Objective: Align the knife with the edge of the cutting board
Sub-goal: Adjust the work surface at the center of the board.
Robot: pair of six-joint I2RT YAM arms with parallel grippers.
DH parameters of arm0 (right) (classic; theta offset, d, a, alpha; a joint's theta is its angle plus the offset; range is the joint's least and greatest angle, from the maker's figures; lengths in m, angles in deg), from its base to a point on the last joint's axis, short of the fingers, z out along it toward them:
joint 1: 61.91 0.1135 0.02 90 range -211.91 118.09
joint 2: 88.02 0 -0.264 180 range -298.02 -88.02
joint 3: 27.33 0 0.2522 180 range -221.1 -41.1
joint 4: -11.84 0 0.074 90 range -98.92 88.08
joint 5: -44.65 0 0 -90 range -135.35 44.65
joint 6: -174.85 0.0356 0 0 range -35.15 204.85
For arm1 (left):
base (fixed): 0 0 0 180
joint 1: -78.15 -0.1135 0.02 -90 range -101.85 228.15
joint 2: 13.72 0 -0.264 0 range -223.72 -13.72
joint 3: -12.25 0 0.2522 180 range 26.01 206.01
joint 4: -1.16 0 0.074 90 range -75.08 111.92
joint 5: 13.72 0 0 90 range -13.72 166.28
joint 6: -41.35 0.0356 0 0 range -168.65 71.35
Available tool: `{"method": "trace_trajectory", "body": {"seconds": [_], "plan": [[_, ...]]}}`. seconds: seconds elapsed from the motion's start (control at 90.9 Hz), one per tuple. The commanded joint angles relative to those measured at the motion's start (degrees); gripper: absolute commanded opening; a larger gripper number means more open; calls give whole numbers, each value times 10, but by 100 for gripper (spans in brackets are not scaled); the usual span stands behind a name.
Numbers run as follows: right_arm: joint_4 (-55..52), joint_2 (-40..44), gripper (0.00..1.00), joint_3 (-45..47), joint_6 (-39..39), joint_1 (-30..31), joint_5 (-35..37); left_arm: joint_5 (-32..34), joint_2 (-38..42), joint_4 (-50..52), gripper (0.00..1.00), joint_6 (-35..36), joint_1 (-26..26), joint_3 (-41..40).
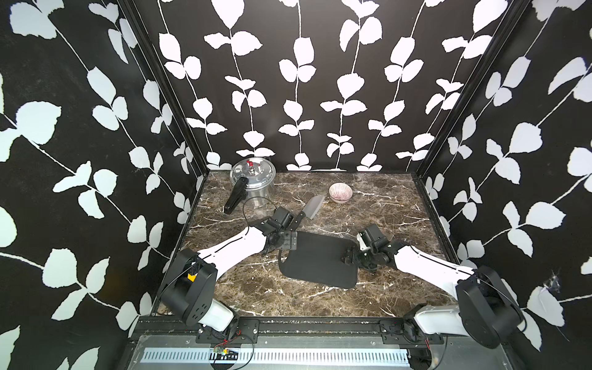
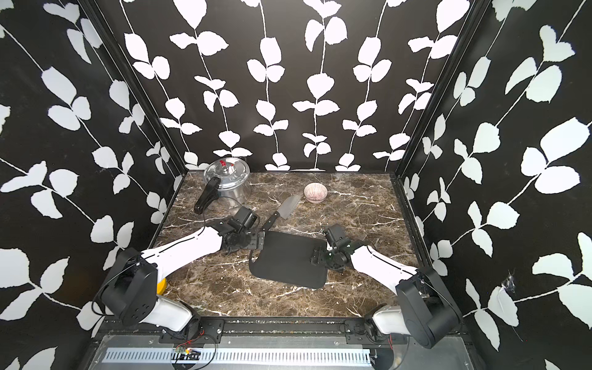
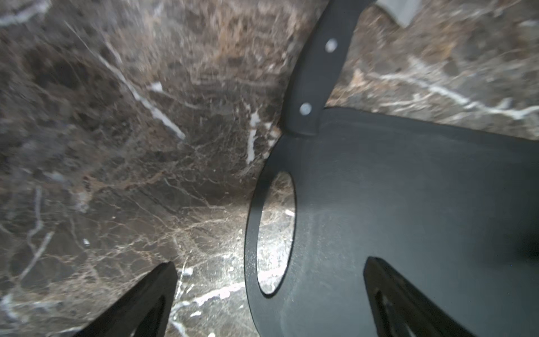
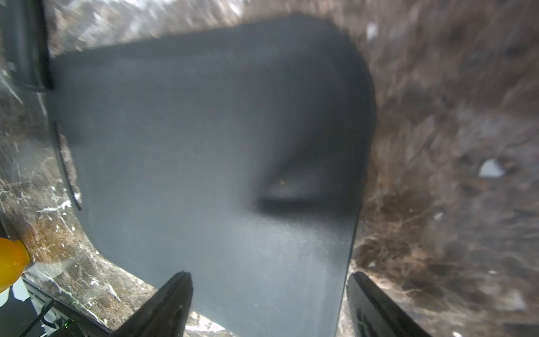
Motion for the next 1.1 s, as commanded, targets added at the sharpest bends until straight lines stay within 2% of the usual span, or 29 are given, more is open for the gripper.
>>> {"method": "trace_trajectory", "body": {"seconds": [0.0, 0.231, 0.605, 1.089], "plan": [[69, -27, 85, 8, 22, -3, -44, -8, -12, -39, 99, -15, 1, -17], [84, -103, 84, -25, 8, -2, -62, -29, -19, -82, 98, -50, 1, -63], [54, -179, 84, -108, -46, 2, -68, -11, -4, -80, 98, -70, 2, -112], [20, -209, 84, -160, -83, 2, -68, -11, 12, -66, 98, -99, 1, -123]]}}
